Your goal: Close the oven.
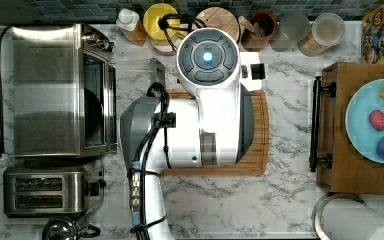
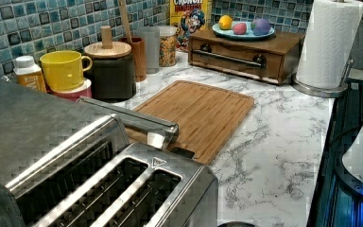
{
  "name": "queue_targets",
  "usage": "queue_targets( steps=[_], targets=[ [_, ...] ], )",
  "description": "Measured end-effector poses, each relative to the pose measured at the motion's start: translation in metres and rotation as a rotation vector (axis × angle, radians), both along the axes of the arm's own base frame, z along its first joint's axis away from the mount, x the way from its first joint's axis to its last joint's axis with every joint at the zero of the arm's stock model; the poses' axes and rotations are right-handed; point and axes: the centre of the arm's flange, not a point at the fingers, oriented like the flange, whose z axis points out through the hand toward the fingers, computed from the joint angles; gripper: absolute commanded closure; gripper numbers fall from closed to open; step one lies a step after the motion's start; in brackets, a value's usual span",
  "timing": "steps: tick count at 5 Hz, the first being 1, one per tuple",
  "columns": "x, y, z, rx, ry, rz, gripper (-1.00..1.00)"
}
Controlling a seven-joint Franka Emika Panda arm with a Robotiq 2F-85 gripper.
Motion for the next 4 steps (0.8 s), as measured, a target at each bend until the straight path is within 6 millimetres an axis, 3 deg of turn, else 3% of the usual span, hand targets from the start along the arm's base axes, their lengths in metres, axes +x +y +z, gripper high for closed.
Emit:
queue_targets(
  steps=[2,3,4],
  targets=[
    [0.002,-0.001,-0.006,0.0,0.008,-0.001,1.0],
    [0.006,0.0,-0.005,0.002,-0.026,0.097,1.0],
    [0.011,0.013,-0.007,0.18,-0.068,0.271,1.0]
  ],
)
